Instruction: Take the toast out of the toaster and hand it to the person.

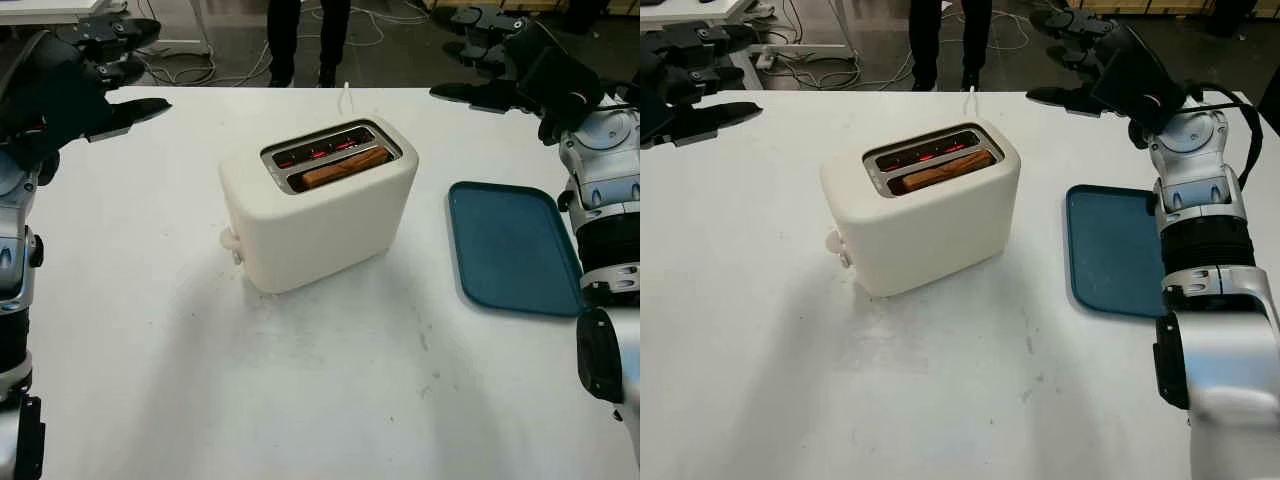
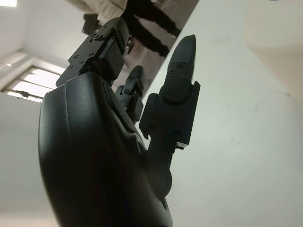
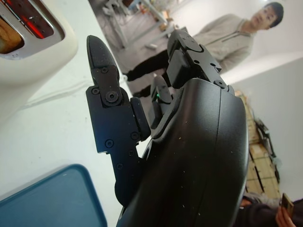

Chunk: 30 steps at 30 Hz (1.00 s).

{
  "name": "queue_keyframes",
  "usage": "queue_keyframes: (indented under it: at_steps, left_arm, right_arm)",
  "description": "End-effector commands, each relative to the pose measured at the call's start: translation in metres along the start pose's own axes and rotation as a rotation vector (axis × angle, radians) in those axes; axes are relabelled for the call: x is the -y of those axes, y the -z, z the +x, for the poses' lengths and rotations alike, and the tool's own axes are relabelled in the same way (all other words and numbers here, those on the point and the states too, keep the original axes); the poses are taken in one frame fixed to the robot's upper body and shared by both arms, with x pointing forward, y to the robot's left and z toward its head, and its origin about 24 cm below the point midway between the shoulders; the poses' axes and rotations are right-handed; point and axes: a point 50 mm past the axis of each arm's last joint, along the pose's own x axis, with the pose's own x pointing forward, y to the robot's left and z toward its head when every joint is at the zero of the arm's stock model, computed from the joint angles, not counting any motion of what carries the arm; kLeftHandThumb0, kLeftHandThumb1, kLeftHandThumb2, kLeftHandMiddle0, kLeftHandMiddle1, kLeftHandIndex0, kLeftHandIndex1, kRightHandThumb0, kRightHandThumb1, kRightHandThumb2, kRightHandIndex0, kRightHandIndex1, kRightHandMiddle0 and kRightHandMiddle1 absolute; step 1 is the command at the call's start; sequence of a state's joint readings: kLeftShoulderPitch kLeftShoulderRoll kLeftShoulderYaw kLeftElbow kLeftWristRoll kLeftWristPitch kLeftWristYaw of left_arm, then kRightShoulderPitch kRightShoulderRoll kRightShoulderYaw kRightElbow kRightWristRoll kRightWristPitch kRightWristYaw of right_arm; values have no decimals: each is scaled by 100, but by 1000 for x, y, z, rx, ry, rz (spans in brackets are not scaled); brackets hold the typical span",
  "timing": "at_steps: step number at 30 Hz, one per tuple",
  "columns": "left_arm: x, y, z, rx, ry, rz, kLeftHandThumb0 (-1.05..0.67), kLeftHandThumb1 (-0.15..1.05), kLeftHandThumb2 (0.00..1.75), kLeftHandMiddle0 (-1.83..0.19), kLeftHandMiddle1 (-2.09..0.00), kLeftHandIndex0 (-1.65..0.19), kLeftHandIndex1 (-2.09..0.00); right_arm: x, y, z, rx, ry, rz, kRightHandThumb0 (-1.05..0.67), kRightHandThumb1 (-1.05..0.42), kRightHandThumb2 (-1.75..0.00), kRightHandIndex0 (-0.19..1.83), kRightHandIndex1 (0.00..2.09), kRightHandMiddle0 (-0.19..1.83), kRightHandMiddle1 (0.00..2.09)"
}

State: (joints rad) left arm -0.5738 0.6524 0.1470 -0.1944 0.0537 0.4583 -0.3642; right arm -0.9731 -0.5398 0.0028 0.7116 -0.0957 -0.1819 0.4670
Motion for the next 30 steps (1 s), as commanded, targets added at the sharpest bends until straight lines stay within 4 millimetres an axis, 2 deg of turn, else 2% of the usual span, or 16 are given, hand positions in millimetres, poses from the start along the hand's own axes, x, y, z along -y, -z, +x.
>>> queue_keyframes:
  at_steps: [1, 9, 13, 30]
  left_arm:
    - [3, -2, -1, 7, 5, -6, -28, 92, 5, -44, -10, -40, -3]
    - [10, -2, -2, 6, 30, 0, -27, 92, 12, -42, -13, -39, -2]
    - [11, -1, -3, 5, 25, 20, -32, 92, 11, -43, -16, -41, -3]
    - [11, -1, -5, 17, 16, -5, -32, 92, 12, -37, -23, -39, -2]
  right_arm:
    - [0, 1, -2, 15, 1, 0, -49, -88, 0, 36, 1, 35, 0]
    - [-3, 9, -5, -3, -17, 58, -48, -90, -1, 32, 0, 32, 0]
    - [-5, 8, -5, 1, -24, 54, -47, -91, 0, 33, 1, 31, 1]
    - [-9, 13, -10, -2, -16, 53, -51, -91, 0, 36, 2, 34, 2]
